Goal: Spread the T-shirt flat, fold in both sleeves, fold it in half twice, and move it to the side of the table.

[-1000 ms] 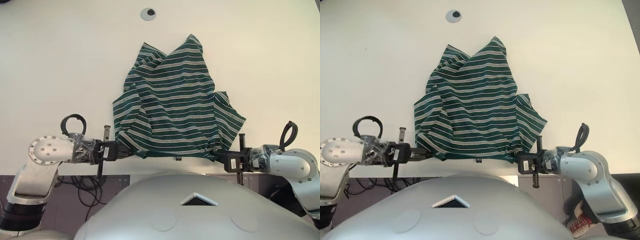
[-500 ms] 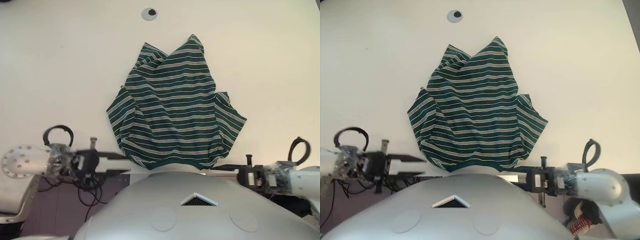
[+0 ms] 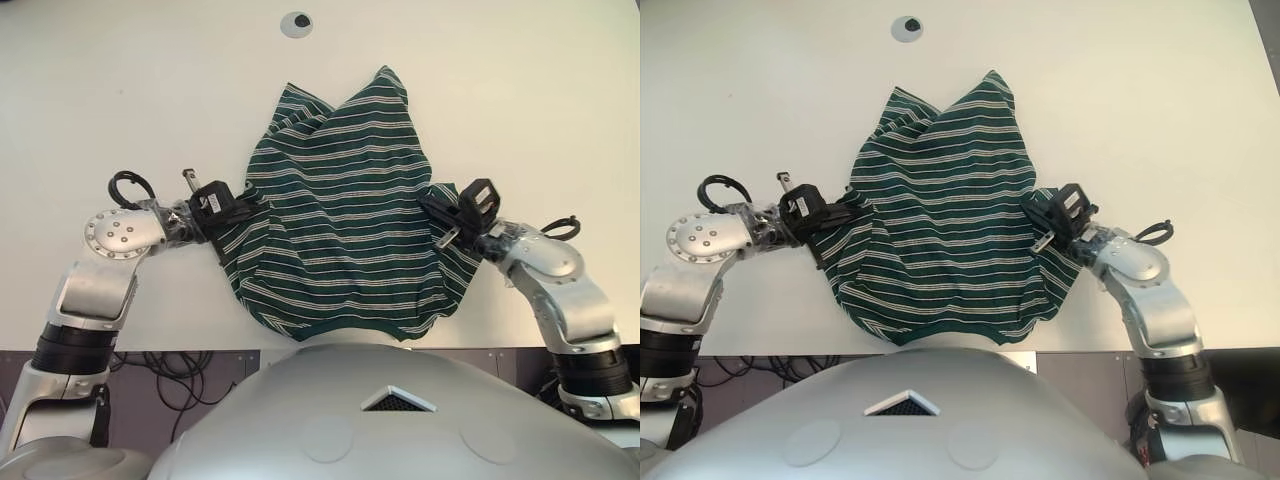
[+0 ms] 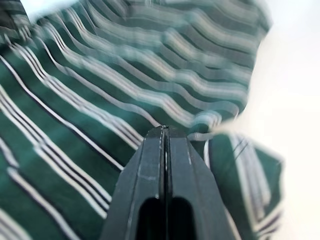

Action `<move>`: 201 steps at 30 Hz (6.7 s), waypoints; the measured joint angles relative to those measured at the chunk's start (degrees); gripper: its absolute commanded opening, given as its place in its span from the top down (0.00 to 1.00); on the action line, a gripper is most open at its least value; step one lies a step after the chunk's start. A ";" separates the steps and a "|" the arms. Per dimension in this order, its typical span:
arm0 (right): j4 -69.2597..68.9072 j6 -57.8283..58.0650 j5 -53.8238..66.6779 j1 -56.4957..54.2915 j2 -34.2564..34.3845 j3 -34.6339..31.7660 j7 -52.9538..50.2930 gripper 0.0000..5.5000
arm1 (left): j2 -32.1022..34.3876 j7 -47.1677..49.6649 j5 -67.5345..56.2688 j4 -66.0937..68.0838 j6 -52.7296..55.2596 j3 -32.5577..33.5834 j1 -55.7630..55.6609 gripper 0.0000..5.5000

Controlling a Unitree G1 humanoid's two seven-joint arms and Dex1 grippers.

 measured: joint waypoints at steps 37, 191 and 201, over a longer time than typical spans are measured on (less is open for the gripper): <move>-12.36 0.05 -5.76 -4.98 0.73 0.46 -1.17 0.99 | -19.00 2.10 -12.57 34.57 14.60 -7.17 -39.49 1.00; -16.21 2.85 5.18 30.85 6.30 -16.59 -0.19 1.00 | 5.51 -5.58 -9.88 -17.71 9.40 -7.49 7.83 0.71; -19.86 5.91 6.00 31.73 6.41 -16.99 -0.34 1.00 | 5.82 -5.83 -10.55 -19.19 8.40 -4.06 6.92 0.60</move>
